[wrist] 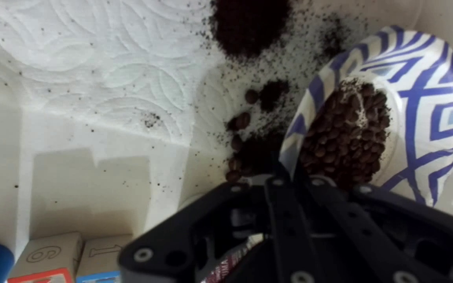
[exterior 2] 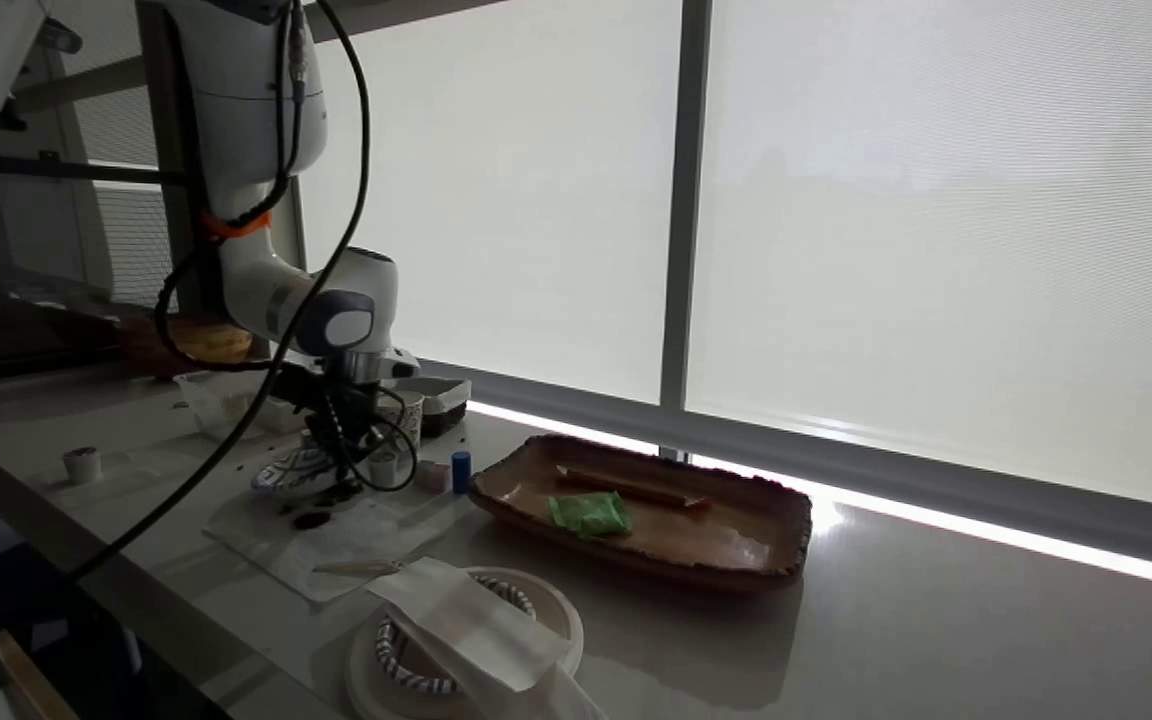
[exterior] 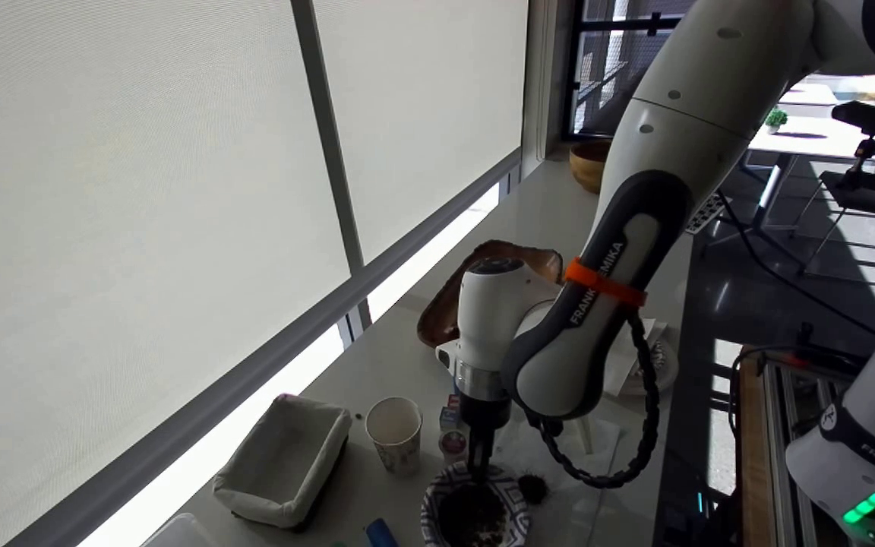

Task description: Move the cup backwards and pour the beans into it

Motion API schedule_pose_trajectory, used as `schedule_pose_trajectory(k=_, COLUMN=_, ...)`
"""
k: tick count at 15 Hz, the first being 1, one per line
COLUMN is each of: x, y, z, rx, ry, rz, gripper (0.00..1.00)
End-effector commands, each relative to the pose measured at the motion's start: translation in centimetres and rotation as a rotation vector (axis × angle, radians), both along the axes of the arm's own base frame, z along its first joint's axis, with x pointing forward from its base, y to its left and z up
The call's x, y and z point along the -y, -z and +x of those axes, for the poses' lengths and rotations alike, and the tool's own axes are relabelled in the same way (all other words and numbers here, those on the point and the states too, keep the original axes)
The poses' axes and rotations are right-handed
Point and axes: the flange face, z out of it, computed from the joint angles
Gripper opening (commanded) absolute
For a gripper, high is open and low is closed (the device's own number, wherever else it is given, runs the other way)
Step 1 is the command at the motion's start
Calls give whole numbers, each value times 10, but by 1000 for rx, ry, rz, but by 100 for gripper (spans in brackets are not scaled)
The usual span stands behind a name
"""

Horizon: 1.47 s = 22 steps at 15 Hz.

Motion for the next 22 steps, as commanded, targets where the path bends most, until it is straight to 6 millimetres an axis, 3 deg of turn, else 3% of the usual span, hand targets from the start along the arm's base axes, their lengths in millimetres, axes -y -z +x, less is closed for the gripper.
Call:
schedule_pose_trajectory(k=1, x=5, y=5, z=1, rx=-12, ry=-40, rz=75, gripper=1)
schedule_pose_trajectory(k=6, x=13, y=1, z=2, rx=-6, ry=-79, rz=164, gripper=1)
schedule_pose_trajectory(k=11, x=9, y=-26, z=-3, rx=-15, ry=-124, rz=226, gripper=1)
schedule_pose_trajectory(k=18, x=-2, y=-86, z=-2, rx=3, ry=-102, rz=277, gripper=1)
schedule_pose_trajectory(k=22, x=12, y=-124, z=2, rx=73, ry=-52, rz=319, gripper=1)
